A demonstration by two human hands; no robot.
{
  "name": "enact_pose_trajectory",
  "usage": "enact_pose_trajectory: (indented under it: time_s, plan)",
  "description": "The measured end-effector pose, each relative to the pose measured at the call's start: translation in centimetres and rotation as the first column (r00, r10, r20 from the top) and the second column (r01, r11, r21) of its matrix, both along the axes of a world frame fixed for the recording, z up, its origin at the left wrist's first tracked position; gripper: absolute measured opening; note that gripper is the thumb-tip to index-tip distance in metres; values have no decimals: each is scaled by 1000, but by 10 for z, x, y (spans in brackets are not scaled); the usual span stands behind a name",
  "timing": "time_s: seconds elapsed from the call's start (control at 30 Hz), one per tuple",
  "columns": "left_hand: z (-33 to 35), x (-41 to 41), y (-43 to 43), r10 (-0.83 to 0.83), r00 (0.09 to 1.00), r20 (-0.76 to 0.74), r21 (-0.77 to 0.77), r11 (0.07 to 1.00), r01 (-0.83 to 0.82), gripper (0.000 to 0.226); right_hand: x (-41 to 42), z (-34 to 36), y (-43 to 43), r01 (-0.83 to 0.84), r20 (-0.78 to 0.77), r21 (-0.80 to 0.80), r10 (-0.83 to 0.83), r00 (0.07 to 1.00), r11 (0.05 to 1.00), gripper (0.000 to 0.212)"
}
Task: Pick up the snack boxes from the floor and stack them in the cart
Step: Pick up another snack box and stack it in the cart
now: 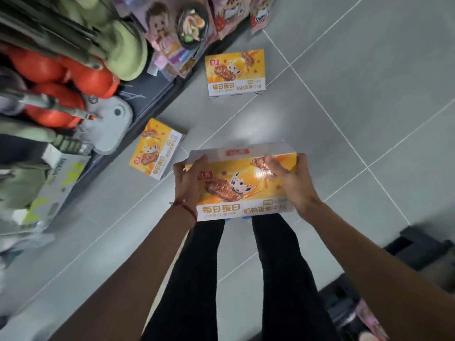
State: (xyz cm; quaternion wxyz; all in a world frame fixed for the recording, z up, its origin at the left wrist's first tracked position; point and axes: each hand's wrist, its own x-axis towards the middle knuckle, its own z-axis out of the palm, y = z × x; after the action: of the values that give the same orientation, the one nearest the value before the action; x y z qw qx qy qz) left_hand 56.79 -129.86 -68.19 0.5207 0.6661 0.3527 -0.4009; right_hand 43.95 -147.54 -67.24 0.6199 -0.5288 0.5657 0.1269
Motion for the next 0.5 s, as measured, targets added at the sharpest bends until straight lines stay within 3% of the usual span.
enact_pose_trajectory:
  time_s: [0.13, 0.3, 0.5]
  plan:
    - [69, 10, 17, 46, 997, 55, -72, 997, -42, 38, 9, 75, 17, 53, 12, 14, -53, 999, 999, 59]
    - [150, 13, 34, 54, 993, 106, -114, 993, -42, 25, 21, 161, 34, 86, 53, -35, -84, 995, 996, 69]
    - [232, 10, 62, 119, 975, 186, -227, 971, -75, 39, 25, 245, 49, 76, 114, 0, -76, 991, 997, 68]
